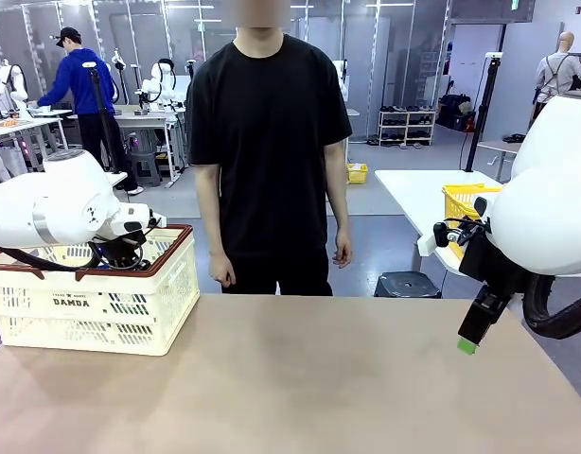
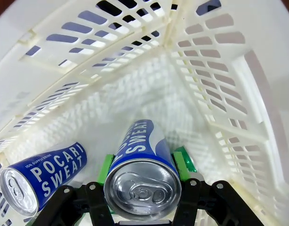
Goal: Place the drinks into the Shopping basket.
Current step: Pick up one drink and place it into the Shopping basket.
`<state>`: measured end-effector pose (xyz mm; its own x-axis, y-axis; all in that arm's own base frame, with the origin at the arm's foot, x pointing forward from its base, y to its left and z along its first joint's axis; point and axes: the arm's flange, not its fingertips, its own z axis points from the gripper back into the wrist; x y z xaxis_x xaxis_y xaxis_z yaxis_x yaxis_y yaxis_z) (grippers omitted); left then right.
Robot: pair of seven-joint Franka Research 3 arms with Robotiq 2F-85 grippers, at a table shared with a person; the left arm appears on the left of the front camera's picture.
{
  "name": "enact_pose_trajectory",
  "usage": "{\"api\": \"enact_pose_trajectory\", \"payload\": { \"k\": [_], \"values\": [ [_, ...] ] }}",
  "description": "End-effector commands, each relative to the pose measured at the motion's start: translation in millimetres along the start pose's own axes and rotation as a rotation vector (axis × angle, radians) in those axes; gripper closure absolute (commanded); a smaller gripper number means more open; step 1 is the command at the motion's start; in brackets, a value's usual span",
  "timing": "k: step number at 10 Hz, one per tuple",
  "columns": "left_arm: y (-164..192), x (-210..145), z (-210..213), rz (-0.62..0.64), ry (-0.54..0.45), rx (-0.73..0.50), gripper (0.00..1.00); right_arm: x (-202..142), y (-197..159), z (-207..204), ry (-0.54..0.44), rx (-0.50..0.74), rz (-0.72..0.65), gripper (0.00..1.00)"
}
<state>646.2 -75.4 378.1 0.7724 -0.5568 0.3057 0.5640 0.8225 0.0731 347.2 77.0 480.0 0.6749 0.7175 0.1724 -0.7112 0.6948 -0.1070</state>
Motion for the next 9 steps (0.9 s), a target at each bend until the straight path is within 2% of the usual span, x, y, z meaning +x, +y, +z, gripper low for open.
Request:
{"api": "enact_pose_trajectory", "payload": {
  "k": [1,7,9],
  "values": [
    [2.7,-7.2,-3.5,0.006,-0.002,0.018,0.42,1.8,-1.0,1.4,0.008,-0.003,-0.002,0.0],
    [4.0,-10.9,-11.7,-0.003,0.011,0.003,0.42,1.8,-1.0,1.4,0.008,-0.003,-0.002,0.0],
    [4.7,-4.0,-8.6,-0.047,0.06,0.016,0.42,1.8,-1.0,1.4,0.008,-0.003,-0.002,0.0]
  ]
}}
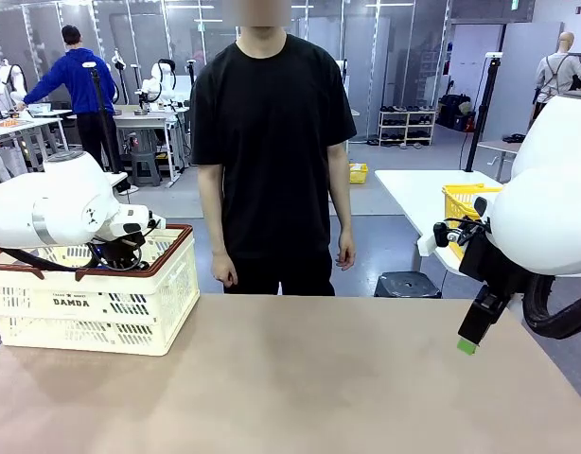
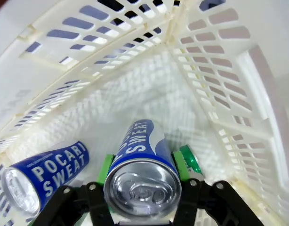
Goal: Place the drinks into the Shopping basket.
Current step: Pick up one drink and place it into the Shopping basket.
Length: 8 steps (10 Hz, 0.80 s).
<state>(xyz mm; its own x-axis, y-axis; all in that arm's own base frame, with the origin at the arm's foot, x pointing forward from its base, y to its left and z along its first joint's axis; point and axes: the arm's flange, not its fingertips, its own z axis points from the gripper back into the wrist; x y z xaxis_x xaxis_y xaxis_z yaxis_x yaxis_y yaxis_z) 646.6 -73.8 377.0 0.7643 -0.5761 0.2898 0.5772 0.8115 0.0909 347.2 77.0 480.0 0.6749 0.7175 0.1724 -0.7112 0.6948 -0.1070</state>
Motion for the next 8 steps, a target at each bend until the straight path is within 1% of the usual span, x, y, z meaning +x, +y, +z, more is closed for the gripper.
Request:
{"api": "enact_pose_trajectory", "payload": {
  "k": [1,6,7,8],
  "values": [
    [1.9,0.6,-8.1,-0.034,0.058,0.007,0.42,1.8,-1.0,1.4,0.008,-0.003,-0.002,0.0],
    [-4.7,1.4,-11.4,-0.04,0.063,-0.001,0.42,1.8,-1.0,1.4,0.008,-0.003,-0.002,0.0],
    [-4.5,1.3,-10.0,-0.037,0.058,-0.003,0.37,1.8,-1.0,1.4,0.008,-0.003,-0.002,0.0],
    [-4.3,0.2,-8.6,-0.033,0.05,-0.006,0.23,1.8,-1.0,1.4,0.008,-0.003,-0.002,0.0]
  ]
}}
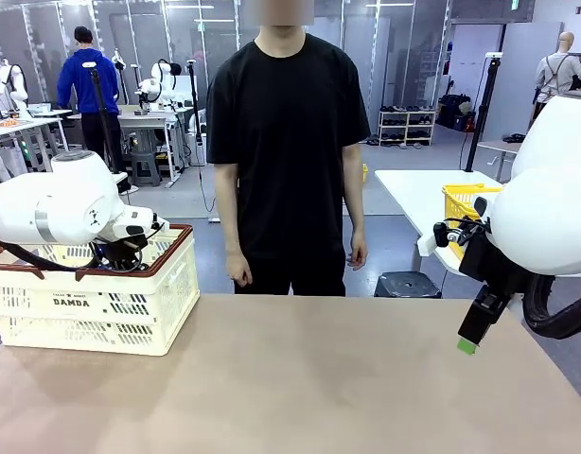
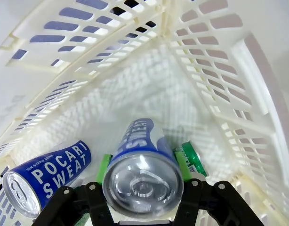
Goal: Place the drinks into the Shopping basket.
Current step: Pick up one drink and place it into the Shopping basket.
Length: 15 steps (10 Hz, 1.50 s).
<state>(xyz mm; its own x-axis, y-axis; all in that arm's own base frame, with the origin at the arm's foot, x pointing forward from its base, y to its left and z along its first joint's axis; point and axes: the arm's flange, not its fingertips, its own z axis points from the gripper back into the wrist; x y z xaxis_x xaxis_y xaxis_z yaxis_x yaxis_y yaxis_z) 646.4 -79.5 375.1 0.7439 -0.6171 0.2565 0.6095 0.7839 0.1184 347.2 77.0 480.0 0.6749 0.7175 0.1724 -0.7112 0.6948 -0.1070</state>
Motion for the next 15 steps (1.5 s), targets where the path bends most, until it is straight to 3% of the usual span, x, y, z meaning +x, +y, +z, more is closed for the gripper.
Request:
{"api": "enact_pose_trajectory", "payload": {
  "k": [1,2,3,12,15],
  "values": [
    [1,-4,-5,0.02,0.015,-0.025,0.18,2,-1,1,0.008,-0.003,-0.002,0.0],
    [2,-6,-3,0.022,0.008,-0.021,0.04,2,-1,1,0.008,-0.003,-0.002,0.0],
    [2,-6,0,0.026,-0.001,-0.019,0.0,2,-1,1,0.008,-0.003,-0.002,0.0],
    [5,-14,47,0.043,-0.074,-0.001,0.0,2,-1,1,0.008,-0.003,-0.002,0.0],
    [9,-1,32,0.024,-0.039,0.022,0.0,2,-1,1,0.008,-0.003,-0.002,0.0]
  ]
}}
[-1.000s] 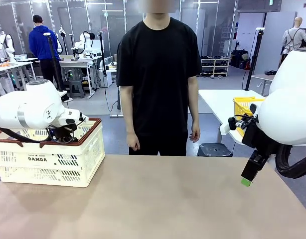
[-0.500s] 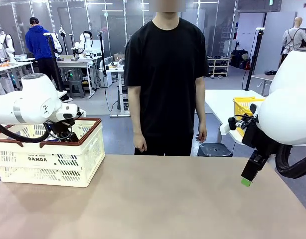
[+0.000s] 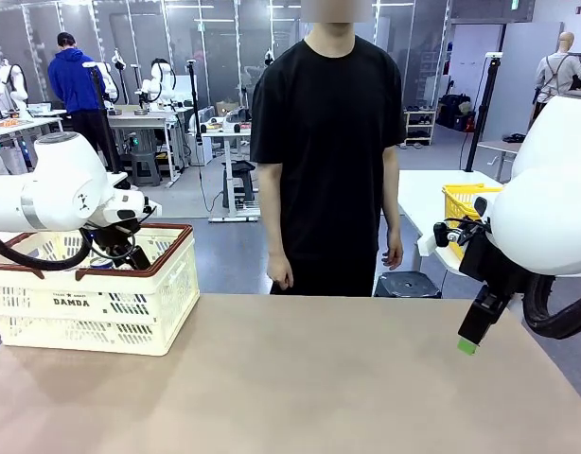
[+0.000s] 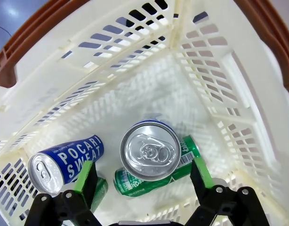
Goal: Place the drinks into the Shopping basket.
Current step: Pick up one drink and place it into the Shopping basket.
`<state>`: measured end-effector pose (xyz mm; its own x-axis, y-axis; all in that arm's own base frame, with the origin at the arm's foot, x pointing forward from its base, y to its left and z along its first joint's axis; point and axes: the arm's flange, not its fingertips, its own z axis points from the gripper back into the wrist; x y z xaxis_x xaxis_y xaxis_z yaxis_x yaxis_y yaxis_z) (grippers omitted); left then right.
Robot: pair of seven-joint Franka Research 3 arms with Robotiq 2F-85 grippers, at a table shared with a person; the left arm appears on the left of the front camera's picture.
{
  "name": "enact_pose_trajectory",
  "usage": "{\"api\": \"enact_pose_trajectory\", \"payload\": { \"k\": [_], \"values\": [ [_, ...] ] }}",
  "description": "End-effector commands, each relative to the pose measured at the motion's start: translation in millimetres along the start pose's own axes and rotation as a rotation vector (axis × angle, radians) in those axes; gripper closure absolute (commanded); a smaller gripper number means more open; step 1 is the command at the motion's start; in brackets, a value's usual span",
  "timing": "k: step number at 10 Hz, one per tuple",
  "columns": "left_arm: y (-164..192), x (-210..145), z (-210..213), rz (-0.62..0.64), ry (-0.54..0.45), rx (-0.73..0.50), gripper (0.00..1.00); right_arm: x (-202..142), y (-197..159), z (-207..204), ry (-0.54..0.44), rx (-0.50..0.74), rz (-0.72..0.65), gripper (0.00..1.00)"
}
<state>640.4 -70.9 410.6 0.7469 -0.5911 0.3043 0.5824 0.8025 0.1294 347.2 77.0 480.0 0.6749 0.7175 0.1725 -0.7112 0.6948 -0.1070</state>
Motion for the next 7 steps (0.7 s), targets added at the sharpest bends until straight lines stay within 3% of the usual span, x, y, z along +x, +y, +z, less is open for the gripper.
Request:
{"api": "enact_pose_trajectory", "payload": {
  "k": [1,7],
  "values": [
    [1.3,-0.4,-4.1,-0.005,0.007,0.002,0.0,1.8,-1.0,1.4,0.008,-0.003,-0.002,0.0],
    [1.3,-0.4,-4.1,-0.005,0.007,0.002,0.0,1.8,-1.0,1.4,0.008,-0.003,-0.002,0.0]
  ]
}}
